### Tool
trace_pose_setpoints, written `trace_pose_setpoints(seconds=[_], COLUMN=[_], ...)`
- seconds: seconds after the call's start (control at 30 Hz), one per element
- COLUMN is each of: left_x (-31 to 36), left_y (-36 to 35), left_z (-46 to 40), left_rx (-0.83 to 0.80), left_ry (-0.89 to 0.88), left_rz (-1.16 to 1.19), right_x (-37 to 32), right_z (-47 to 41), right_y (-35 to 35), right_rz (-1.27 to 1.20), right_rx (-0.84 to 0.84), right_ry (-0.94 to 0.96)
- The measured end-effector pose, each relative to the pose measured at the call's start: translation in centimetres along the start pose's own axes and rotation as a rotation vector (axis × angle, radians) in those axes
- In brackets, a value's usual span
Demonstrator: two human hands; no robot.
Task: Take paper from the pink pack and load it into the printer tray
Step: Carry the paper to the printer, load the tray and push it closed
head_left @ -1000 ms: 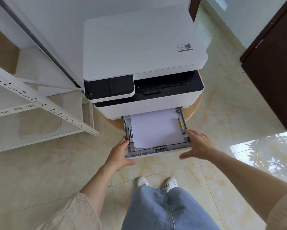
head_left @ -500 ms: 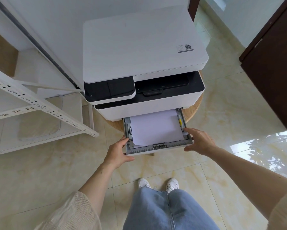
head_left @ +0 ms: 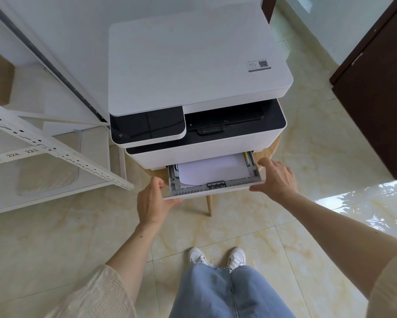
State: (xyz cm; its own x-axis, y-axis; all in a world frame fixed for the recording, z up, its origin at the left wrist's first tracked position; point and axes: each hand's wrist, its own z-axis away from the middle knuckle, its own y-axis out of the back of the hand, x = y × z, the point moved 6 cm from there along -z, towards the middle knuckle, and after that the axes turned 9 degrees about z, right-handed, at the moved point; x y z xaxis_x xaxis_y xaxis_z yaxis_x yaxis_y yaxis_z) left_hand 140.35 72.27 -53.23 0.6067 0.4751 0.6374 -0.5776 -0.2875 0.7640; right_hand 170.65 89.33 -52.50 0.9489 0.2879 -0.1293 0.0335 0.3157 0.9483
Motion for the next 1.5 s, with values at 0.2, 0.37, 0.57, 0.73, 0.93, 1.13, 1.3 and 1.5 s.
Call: trace_pose_setpoints(seconds=[0.2, 0.37, 0.57, 0.73, 0.93, 1.13, 1.3, 1.5], left_x=[-0.2, -0.6, -0.9, -2.0, -1.8, -1.7, -1.0, -0.7], left_y=[1.3, 1.1, 0.8, 0.9, 1.5, 1.6, 2.0, 2.1], left_z=[-0.6, -1.6, -3.0, -3.0, -3.6, -3.9, -4.4, -5.0], left_rx=[0.2, 0.199, 0.151, 0.099, 0.08, 0.106, 0.194, 0.255], left_ry=[0.017, 0.122, 0.141, 0.148, 0.096, 0.079, 0.121, 0.148], left_rz=[-0.192, -0.093, -0.002, 0.136, 0.169, 0.196, 0.149, 0.159], right_x=[0.7, 0.5, 1.2, 1.6, 1.3, 1.6, 1.6, 1.7], right_z=[-0.3, -1.3, -2.0, -2.3, -3.1, -3.6, -4.1, -4.7], right_y=[0.7, 1.1, 0.9, 0.8, 2.1, 2.1, 1.9, 1.9], right_rz=[0.034, -0.007, -0.02, -0.138, -0.24, -0.233, -0.214, -0.225], right_rx=[0.137, 0.166, 0.121, 0.098, 0.079, 0.093, 0.13, 0.192], right_ry=[-0.069, -0.105, -0.132, -0.072, 0.001, -0.02, -0.112, -0.16])
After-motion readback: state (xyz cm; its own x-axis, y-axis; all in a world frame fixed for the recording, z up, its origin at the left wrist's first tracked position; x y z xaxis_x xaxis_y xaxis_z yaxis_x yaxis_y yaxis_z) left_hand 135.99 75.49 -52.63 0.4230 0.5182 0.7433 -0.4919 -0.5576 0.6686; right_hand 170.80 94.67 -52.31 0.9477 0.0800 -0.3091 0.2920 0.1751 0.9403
